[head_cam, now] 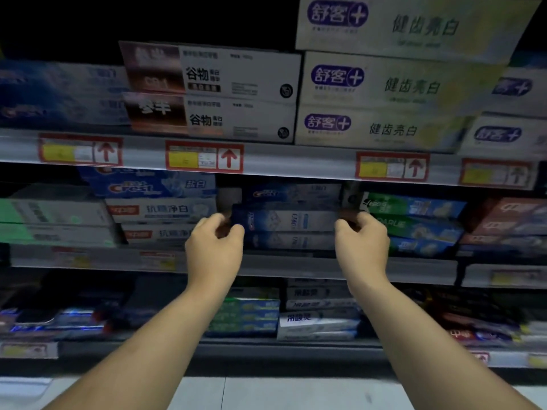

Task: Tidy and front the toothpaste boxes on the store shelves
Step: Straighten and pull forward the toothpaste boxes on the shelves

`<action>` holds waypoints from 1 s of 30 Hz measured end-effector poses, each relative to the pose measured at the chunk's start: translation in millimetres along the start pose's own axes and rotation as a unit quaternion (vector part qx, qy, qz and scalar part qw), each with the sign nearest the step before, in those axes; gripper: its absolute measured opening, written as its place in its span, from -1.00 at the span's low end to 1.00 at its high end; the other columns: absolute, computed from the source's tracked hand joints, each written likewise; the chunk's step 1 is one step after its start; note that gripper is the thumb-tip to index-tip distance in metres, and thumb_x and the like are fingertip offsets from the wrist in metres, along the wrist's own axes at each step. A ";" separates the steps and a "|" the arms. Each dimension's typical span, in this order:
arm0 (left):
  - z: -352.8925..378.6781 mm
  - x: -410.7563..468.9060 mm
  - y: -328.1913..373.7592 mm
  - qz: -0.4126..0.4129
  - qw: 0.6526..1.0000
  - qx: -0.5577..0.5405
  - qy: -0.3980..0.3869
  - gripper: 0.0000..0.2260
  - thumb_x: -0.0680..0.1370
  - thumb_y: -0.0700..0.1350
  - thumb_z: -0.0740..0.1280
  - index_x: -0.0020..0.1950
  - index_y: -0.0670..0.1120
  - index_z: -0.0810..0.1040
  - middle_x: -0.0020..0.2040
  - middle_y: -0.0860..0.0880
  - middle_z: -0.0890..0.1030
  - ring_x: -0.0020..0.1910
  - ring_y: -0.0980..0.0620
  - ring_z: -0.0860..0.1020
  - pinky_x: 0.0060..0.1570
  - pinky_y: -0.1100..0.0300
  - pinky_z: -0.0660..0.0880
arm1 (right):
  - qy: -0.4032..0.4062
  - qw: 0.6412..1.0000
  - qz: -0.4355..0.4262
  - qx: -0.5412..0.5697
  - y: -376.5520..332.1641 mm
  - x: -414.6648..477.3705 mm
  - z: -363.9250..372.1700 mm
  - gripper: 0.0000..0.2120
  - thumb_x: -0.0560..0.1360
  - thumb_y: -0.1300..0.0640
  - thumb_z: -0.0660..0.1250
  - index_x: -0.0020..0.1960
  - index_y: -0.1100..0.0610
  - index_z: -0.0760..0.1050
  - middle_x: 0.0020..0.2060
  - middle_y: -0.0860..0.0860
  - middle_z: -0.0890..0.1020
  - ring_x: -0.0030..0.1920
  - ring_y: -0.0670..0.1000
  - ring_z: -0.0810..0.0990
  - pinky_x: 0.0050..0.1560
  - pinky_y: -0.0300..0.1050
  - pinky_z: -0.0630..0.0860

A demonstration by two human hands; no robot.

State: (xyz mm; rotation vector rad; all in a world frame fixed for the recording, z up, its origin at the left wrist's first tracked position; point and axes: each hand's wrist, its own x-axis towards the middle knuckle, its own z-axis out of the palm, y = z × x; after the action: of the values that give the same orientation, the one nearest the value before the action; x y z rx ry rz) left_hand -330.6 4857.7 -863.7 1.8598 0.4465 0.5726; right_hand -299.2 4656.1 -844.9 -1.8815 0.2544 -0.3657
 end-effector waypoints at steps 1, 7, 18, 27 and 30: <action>3.7 1.8 0.5 -0.001 1.000 0.003 -0.008 -0.81 0.59 -0.09 0.34 0.17 -0.09 0.62 0.06 0.00 0.59 0.01 0.00 0.57 -0.08 0.11 0.42 | 0.004 1.000 0.003 0.000 1.5 1.3 0.6 -0.77 0.56 0.23 0.25 -0.27 0.10 0.36 -0.46 -0.03 0.35 -0.44 0.00 0.28 -0.35 -0.08 0.23; 16.1 3.5 -0.5 -0.046 0.998 0.008 -0.035 -0.82 0.57 -0.07 0.34 -0.02 -0.20 0.57 -0.06 -0.16 0.60 -0.21 -0.09 0.52 -0.31 0.08 0.39 | -0.008 1.000 0.016 0.005 11.2 7.5 1.6 -0.88 0.60 0.20 0.26 0.09 0.07 0.54 -0.37 0.00 0.51 -0.46 -0.03 0.38 -0.44 -0.15 0.30; 11.2 -0.6 0.9 -0.026 0.993 0.057 -0.098 -0.73 0.60 -0.05 0.32 0.25 -0.15 0.51 0.10 -0.14 0.61 -0.12 -0.01 0.57 -0.27 0.17 0.40 | -0.043 0.998 -0.014 -0.051 16.6 5.3 -1.3 -0.78 0.61 0.16 0.29 0.25 0.07 0.49 -0.17 0.07 0.61 -0.30 0.04 0.55 -0.30 -0.07 0.46; -4.9 -8.7 2.0 0.066 0.974 0.151 -0.154 -0.63 0.60 -0.05 0.34 0.36 -0.11 0.40 0.25 -0.02 0.46 0.27 -0.03 0.44 0.14 0.17 0.36 | -0.124 0.958 -0.116 -0.232 17.9 -9.9 -2.8 -0.48 0.63 0.04 0.31 0.50 0.18 0.26 0.37 0.12 0.38 0.30 0.11 0.43 0.12 -0.13 0.40; -20.1 -15.0 3.7 0.116 0.962 0.180 -0.170 -0.47 0.61 -0.03 0.34 0.54 -0.06 0.28 0.40 0.02 0.37 0.39 0.03 0.35 0.23 0.25 0.27 | -0.138 0.935 -0.180 -0.271 12.4 -25.0 0.1 -0.42 0.63 0.03 0.32 0.56 0.12 0.20 0.47 0.06 0.30 0.45 0.09 0.34 0.39 -0.03 0.40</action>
State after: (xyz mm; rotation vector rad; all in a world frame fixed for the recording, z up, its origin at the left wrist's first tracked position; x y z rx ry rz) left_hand -354.4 4863.4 -856.9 2.3278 0.1043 0.3249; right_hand -322.3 4660.9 -859.7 -2.5050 -0.2105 -0.2862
